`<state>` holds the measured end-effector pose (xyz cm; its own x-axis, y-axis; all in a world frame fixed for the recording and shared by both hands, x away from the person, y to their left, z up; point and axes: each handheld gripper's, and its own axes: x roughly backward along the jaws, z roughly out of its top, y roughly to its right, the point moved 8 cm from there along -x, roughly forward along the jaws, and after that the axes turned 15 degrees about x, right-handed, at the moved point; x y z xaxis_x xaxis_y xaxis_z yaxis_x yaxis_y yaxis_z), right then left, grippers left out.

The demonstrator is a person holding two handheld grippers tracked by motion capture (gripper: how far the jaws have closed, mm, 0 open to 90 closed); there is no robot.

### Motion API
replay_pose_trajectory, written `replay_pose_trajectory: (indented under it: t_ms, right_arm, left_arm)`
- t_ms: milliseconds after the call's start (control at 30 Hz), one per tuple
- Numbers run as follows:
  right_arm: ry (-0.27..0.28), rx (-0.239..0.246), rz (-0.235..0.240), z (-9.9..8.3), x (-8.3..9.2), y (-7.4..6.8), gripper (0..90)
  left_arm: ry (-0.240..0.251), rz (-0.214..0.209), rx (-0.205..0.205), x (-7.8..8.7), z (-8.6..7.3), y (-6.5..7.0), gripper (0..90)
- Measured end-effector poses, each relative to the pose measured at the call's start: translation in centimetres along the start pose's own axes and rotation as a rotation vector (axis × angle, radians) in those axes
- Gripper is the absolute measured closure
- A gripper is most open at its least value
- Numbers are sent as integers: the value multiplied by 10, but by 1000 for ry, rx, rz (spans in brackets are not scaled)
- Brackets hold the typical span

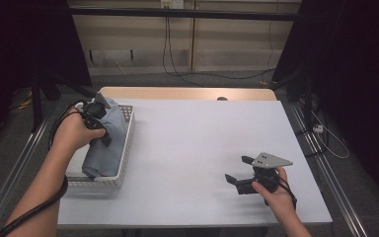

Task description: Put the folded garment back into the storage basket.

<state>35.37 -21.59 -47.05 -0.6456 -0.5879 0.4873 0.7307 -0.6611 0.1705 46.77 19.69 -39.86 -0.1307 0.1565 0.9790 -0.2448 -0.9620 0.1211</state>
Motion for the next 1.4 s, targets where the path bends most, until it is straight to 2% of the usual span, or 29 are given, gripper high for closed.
replay_pose_trajectory:
  t_ms: [167, 467, 800, 900, 1067, 1133, 1400]
  right_arm:
    - [0, 0, -1, 0, 0, 0, 89]
    - [-3, 1, 2, 0, -1, -1, 89]
    - [-4, 2, 5, -1, -2, -2, 89]
    - [-4, 3, 6, -1, -2, -2, 89]
    - [-5, 3, 7, 0, -2, -3, 90]
    - [-6, 4, 6, -1, -2, -3, 89]
    - [-6, 3, 7, -1, -2, -3, 89]
  left_arm:
    - [-1, -7, -2, -2, -1, 0, 691]
    - [4, -31, 28, -5, -3, -2, 688]
    - [6, -38, 38, -7, -4, -3, 673]
    - [13, -54, 51, -7, -4, -3, 655]
    - [15, -59, 55, -7, -4, -5, 632]
    - [24, -63, 68, -8, -4, -6, 624]
    - [27, -80, 84, -7, -4, -6, 551]
